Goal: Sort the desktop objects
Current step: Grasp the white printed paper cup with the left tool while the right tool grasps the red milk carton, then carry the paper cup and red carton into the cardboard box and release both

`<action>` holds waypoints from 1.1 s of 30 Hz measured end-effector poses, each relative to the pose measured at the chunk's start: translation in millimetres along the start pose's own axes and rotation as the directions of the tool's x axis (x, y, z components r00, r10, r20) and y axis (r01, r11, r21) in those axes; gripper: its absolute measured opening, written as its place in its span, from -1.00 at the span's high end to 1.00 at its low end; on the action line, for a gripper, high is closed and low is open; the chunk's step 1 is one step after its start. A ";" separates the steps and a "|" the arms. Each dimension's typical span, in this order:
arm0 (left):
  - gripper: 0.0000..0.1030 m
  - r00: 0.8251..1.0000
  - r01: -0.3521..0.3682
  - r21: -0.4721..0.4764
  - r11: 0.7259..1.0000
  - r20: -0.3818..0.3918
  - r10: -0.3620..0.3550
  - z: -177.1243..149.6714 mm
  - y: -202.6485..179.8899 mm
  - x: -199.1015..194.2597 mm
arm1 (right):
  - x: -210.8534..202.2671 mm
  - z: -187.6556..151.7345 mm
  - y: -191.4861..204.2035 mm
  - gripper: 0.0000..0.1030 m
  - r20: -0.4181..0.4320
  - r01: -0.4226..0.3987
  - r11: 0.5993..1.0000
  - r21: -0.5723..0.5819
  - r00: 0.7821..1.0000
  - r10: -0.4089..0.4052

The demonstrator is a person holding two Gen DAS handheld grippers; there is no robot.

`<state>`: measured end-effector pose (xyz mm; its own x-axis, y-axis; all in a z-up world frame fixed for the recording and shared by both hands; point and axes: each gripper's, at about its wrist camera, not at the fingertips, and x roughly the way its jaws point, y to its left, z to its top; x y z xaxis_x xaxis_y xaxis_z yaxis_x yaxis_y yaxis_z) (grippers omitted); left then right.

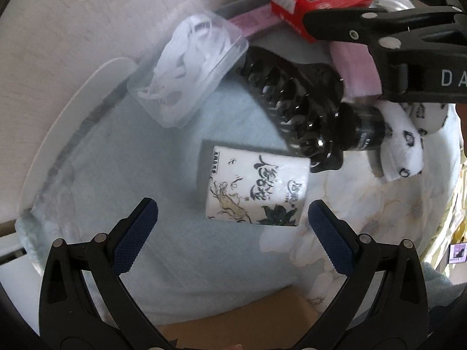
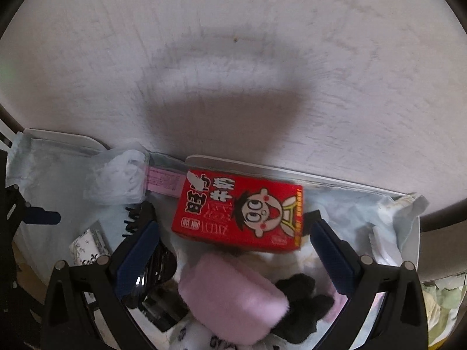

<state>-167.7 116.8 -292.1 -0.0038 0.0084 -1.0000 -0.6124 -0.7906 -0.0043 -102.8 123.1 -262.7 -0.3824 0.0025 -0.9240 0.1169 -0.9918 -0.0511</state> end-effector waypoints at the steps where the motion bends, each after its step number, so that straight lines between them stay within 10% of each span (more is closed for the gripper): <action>1: -0.99 1.000 0.003 -0.005 1.000 -0.012 -0.003 0.8 0.4 2.3 | 2.1 0.4 0.4 -0.99 -0.001 0.003 1.000 -0.001 1.000 -0.003; 16: -0.19 1.000 0.008 -0.047 0.999 0.002 -0.008 -7.2 -2.7 2.9 | 1.3 -8.6 -6.3 -0.70 0.028 0.012 1.000 0.014 1.000 -0.012; 33: -0.17 0.999 -0.010 -0.066 0.998 0.049 0.014 -29.0 -21.2 -16.2 | -38.4 -33.2 -21.7 -0.70 0.068 0.014 0.999 0.036 0.998 -0.016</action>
<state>-131.8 115.6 -276.1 -0.0507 0.0274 -0.9983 -0.5589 -0.8292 0.0056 -60.3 148.8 -238.8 -0.4458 0.0101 -0.8951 0.0787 -0.9956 -0.0505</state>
